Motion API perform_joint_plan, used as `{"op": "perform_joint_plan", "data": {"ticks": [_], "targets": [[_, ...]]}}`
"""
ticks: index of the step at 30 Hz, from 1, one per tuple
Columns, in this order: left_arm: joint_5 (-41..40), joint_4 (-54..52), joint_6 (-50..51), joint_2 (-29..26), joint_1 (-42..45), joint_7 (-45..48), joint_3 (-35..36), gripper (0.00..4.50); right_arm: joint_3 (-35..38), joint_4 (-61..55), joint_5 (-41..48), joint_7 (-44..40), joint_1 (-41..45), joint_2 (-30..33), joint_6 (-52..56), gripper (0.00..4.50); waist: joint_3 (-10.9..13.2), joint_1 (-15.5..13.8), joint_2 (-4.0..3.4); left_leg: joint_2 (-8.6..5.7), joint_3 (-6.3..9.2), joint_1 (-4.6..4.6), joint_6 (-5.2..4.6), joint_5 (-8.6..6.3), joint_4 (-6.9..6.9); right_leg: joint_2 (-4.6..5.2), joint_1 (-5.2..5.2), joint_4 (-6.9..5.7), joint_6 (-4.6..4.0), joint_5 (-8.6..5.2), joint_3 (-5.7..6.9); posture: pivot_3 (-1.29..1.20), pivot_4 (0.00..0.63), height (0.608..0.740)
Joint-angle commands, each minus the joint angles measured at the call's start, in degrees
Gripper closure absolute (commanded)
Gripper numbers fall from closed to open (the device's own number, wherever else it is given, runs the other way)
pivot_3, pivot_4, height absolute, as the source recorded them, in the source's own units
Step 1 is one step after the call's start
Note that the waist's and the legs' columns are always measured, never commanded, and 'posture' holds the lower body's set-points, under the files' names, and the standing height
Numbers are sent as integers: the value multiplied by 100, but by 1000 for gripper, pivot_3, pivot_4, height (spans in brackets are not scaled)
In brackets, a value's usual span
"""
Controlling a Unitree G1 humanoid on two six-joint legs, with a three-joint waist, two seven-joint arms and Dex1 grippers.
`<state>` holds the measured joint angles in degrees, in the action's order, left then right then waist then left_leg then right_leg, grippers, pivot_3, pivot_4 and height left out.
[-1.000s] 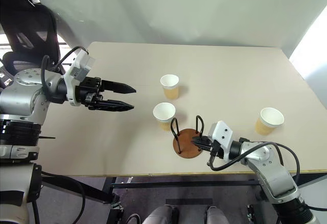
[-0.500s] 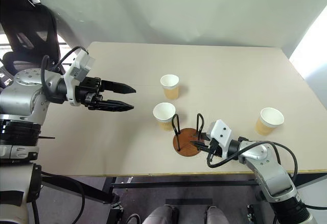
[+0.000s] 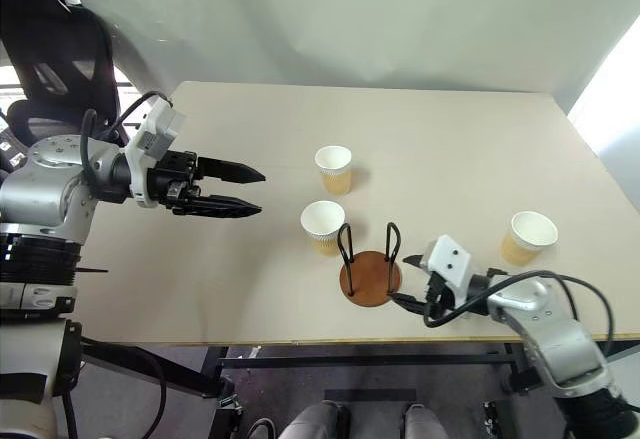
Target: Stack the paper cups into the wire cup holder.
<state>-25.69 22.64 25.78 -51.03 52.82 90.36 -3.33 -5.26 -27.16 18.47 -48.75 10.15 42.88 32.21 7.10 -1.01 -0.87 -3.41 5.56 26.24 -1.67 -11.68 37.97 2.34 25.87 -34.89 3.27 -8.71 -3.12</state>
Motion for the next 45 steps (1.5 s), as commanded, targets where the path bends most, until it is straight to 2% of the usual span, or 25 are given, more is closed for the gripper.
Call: {"op": "perform_joint_plan", "data": {"ticks": [1, 4, 8, 13, 16, 19, 23, 25, 33, 45], "targets": [[-26, -21, -149, 1, 209, 214, 50, 1076, 374, -469, 137, -201, -174, 465, 205, 977, 1, -1, 1, 0, 0, 0, 0, 0, -1, 0, 0, 0, 0, 0, 0, 0, 150, 740], [-35, 16, -181, 27, 262, 213, 56, 1076, 841, -798, 328, -412, -366, 1026, 487, 977, 2, -3, 1, 0, 0, 7, 1, -1, 0, 0, 5, 1, 1, -1, 0, 0, 150, 740], [18, 152, -322, -9, 373, 214, 61, 1076, 1813, -962, 486, -784, -715, 1803, 745, 977, 2, -5, 2, 0, 0, 11, 1, -2, 0, 0, 7, 5, 3, -3, 0, 0, 150, 740], [5, 245, -435, -108, 632, 214, 54, 1076, 3358, -886, 653, -1493, -1017, 2563, 1011, 977, 2, -17, 3, 0, 0, 23, -1, -6, -2, 0, 14, 6, 8, -10, -3, 0, 150, 740], [-89, 193, -435, -131, 602, 214, -11, 1076, 3832, -546, 486, -1790, -928, 2948, 868, 977, 2, -14, 2, -3, -1, 24, -3, -16, -2, 0, 17, 5, 12, -22, -9, 0, 150, 740], [-62, 202, -461, -30, 507, 214, -47, 1076, 3629, -10, 205, -1700, -842, 3161, 617, 977, 2, -10, 2, -1, 0, 22, -4, -27, 0, 0, 17, 4, 14, -30, -8, 0, 150, 740], [-92, 97, -421, 73, 405, 214, -87, 1076, 2872, 816, -237, -1479, -648, 3231, 125, 977, 2, -15, 2, -2, -1, 23, -18, -35, 7, 0, 15, 4, 36, -31, -8, 0, 150, 740], [-97, 62, -398, 93, 383, 214, -77, 1076, 2505, 1231, -391, -1429, -451, 3193, -99, 977, 2, -13, 1, -2, -2, 22, -50, -22, 10, 0, 15, 4, 79, -8, -7, 0, 150, 740], [-139, -269, -227, 32, 131, 195, 68, 1076, 1302, 2668, -874, -1417, 537, 2837, -835, 977, 3, 0, 1, -2, -3, 15, -102, 1, 12, 0, 8, 4, 93, -5, -7, 0, 150, 740], [-150, -528, -21, -60, -54, 130, 215, 1076, 550, 3289, -1264, -1487, 1169, 2306, -1219, 977, 3, 2, 0, -1, -5, 8, -108, 6, 18, 1, 1, 0, 87, 2, -6, 0, 150, 740]]}}
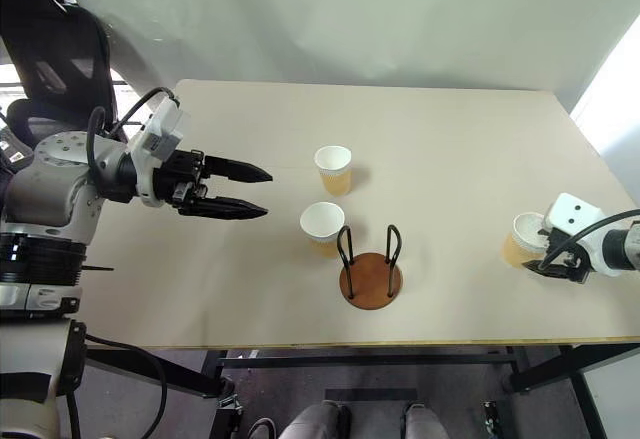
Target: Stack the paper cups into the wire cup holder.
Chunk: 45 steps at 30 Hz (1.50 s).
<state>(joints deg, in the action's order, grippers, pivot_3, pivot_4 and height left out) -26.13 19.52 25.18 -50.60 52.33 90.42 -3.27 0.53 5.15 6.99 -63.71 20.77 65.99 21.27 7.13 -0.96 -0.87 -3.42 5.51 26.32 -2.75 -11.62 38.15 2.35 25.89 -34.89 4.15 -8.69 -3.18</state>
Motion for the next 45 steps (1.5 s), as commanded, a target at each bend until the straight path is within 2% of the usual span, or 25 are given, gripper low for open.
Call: {"op": "perform_joint_plan", "data": {"ticks": [1, 2, 5, 13, 16, 20, 23, 26, 29, 31, 35, 40, 45], "targets": [[-107, -234, 50, -109, -15, 121, 218, 1076, -60, 82, -134, -4, 114, -40, -143, 977, 0, -8, 0, 0, 0, 0, 0, 0, 0, 0, 0, 0, 0, 0, 0, 0, 150, 740], [-111, -255, 65, -117, -26, 113, 229, 1076, -102, 117, -158, 2, 122, -87, -169, 977, 0, -10, 0, 0, 0, 0, 0, 0, 0, 1, -1, 0, -1, 0, 1, 0, 150, 740], [-126, -337, 115, -156, -77, 88, 268, 1076, -194, 289, -247, 48, 189, -231, -242, 1533, 0, -5, 0, 0, 0, -1, 2, -1, 0, 1, -1, -1, -3, 1, 2, 0, 150, 740], [-119, -372, 120, -199, -120, 52, 311, 1076, -15, 443, -273, 1, 281, -262, -391, 4375, 0, -6, 0, 1, 0, -2, 32, -18, 0, 1, 0, -4, -10, 6, 4, 0, 150, 740], [-114, -322, 98, -224, -96, 84, 334, 1076, 299, -79, 8, -257, 274, 11, -205, 4446, 4, -6, -7, 1, 0, -1, 40, -21, 0, 1, 0, -3, -12, 7, 4, 0, 150, 740], [-268, -296, 206, -322, -22, 199, 376, 1076, 984, -1524, 999, -715, 307, 355, 758, 4446, 6, 1, -10, 1, -1, 0, 65, -29, -8, 1, 5, -6, -53, -17, 5, 0, 150, 740], [-235, -247, 74, -479, -119, 208, 172, 1076, 1207, -2572, 1853, -629, 918, 427, 1626, 4446, 5, 18, -10, 4, -1, -2, 71, -27, -12, -2, 5, -4, -74, -32, 8, 0, 150, 740], [136, -53, -370, -533, -236, 208, -169, 1076, 854, -3161, 2512, -41, 2148, -59, 2508, 4446, 4, 58, -10, 2, -2, -9, 71, -24, -14, -4, 3, -7, -77, -37, 4, 0, 150, 740], [245, 63, -597, -443, -257, 208, -334, 1076, 280, -3460, 2891, 813, 3435, -1004, 3494, 4446, 5, 98, -10, 2, -1, -28, 54, -7, -16, -8, -5, -13, -82, -35, -3, 0, 150, 740], [165, 55, -587, -380, -205, 208, -367, 1076, -151, -3588, 2855, 1299, 3891, -1556, 3974, 4446, 5, 99, -8, 9, 3, -25, 48, 7, -16, -16, 1, -14, -93, -27, 1, 0, 150, 740], [87, 27, -569, -345, -160, 208, -391, 1076, -746, -3646, 2672, 1845, 4082, -2090, 4470, 4446, 4, 32, -5, 12, 13, -17, 47, 17, -17, -14, 10, -16, -102, -23, 12, 0, 150, 740], [-388, -319, -388, -589, -244, 208, -304, 1076, -1124, -3909, 2713, 1886, 3658, -1870, 4830, 4446, 3, -15, -2, 8, 11, 12, 58, 24, -7, -10, 30, -13, -103, -21, 17, 0, 150, 740], [-1073, -716, -57, -945, -468, 208, -216, 1076, -1046, -4177, 2999, 1666, 3557, -1693, 4928, 4446, 2, 3, -2, 11, 5, 30, 94, 31, -13, -11, 49, -13, -92, -28, 15, 0, 150, 740]]}}
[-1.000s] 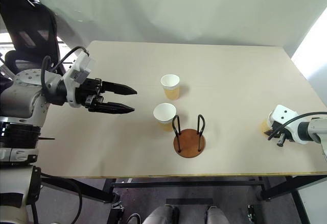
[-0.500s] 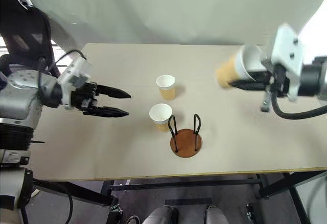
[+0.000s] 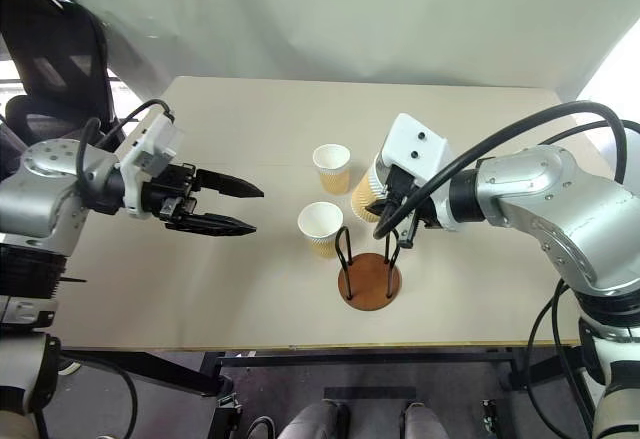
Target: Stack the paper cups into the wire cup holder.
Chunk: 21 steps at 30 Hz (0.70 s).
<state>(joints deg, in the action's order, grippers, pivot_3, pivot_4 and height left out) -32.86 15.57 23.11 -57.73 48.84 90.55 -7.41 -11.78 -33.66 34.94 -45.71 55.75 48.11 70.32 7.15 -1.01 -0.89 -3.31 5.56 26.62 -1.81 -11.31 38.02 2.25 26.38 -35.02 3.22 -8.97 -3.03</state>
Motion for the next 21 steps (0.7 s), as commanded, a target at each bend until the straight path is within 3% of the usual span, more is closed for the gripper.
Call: {"op": "perform_joint_plan", "data": {"ticks": [1, 11, 21], "targets": [[-524, -381, 229, -284, -180, 195, 244, 1076, 202, -361, 291, -188, 55, 108, 48, 4446, 0, 13, 0, 1, 0, -3, 2, -4, -1, -1, 0, -3, 6, -3, 0, 0, 150, 740], [-428, -495, 256, -358, -513, 194, 386, 1076, -117, -495, 478, 12, 169, -351, 276, 4446, 0, 31, 0, 7, 0, -13, -24, -14, 0, -7, 1, -23, -18, -24, -1, 0, 150, 740], [-304, -517, 283, -324, -605, 194, 525, 1076, -294, -475, 403, -16, 3, -312, 221, 4446, 0, 35, 0, 7, 0, -25, -33, -16, -1, -6, 6, -60, -37, -26, -1, 0, 150, 740]]}}
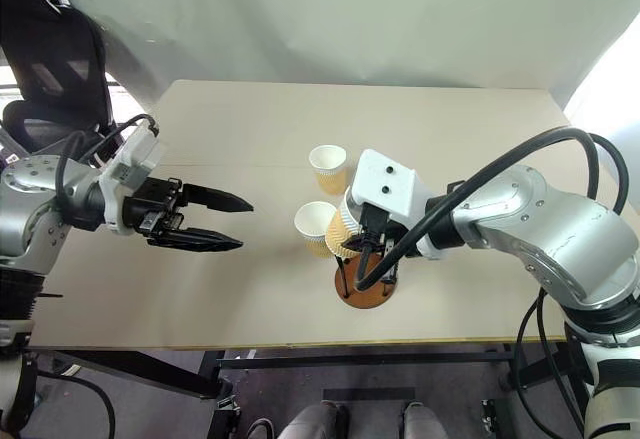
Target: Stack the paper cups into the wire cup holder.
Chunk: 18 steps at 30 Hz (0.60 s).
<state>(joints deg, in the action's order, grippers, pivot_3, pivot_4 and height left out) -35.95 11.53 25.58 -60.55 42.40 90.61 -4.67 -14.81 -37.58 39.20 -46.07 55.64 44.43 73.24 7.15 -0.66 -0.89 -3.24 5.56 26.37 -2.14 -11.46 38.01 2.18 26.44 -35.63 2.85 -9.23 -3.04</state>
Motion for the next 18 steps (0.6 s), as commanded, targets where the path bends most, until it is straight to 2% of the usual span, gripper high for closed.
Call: {"op": "perform_joint_plan", "data": {"ticks": [1, 18], "targets": [[16, -103, 28, -35, 42, 189, 251, 1076, -10, -82, -31, 14, -3, 61, -82, 4446, 0, 0, 0, 0, 0, -1, 3, -1, 0, 0, 2, -8, -3, -2, 0, 0, 150, 740], [124, -124, 59, 28, 42, 188, 315, 1076, -150, 70, -185, -335, 17, 353, -538, 4446, -1, 10, 1, 0, 0, -5, 30, -5, -4, 0, 11, -30, -17, -10, -2, 0, 150, 740]]}}
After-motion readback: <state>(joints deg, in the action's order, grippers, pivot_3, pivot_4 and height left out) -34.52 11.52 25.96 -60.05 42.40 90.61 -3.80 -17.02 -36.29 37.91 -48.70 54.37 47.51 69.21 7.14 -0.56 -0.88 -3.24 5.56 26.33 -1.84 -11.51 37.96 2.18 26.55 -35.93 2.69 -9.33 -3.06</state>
